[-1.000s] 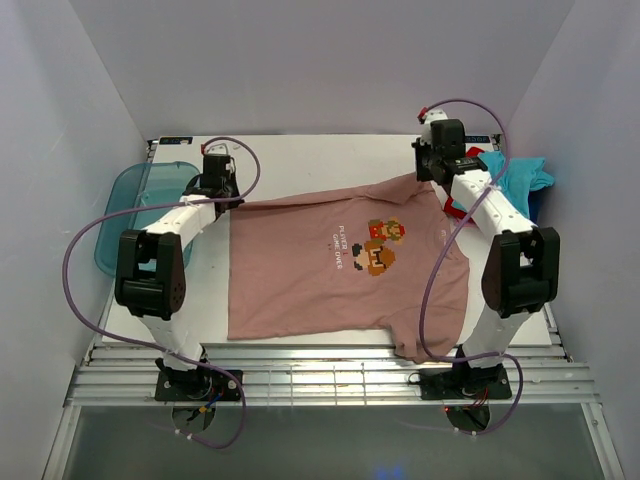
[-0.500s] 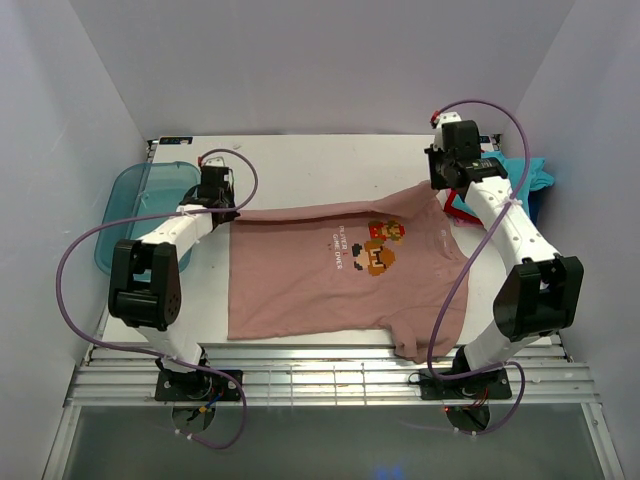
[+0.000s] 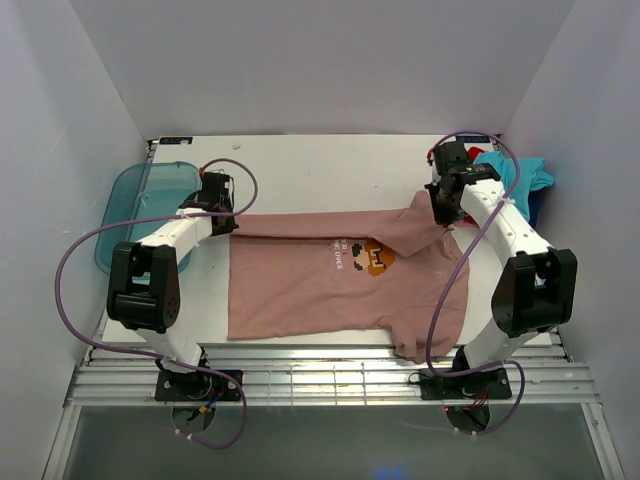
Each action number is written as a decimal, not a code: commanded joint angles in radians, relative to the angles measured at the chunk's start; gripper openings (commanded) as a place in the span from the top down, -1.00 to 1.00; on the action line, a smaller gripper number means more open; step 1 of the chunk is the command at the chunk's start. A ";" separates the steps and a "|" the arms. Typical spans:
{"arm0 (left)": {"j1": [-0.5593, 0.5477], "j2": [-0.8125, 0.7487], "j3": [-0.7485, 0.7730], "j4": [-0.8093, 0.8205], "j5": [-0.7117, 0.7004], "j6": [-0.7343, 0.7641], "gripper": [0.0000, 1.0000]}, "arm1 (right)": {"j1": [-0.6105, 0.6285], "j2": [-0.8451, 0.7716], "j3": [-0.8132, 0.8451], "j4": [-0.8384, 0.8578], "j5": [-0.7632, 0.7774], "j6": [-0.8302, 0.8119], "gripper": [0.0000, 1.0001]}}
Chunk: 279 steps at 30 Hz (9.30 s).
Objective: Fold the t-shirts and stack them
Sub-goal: Fold the tshirt
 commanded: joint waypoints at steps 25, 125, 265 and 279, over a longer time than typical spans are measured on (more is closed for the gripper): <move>-0.002 -0.031 0.133 0.007 -0.031 -0.134 0.47 | -0.006 0.339 0.254 0.229 -0.033 0.040 -0.09; 0.018 0.633 0.957 0.036 -0.060 -0.071 0.24 | -0.148 0.588 0.635 0.676 -0.234 0.052 -0.42; -0.022 -0.091 -0.131 -0.192 -0.055 -0.221 1.00 | 0.588 -0.389 -0.544 -0.058 0.285 0.750 0.55; 0.006 0.094 0.197 -0.246 -0.055 -0.211 1.00 | 0.337 -0.098 -0.189 0.109 0.341 0.396 0.56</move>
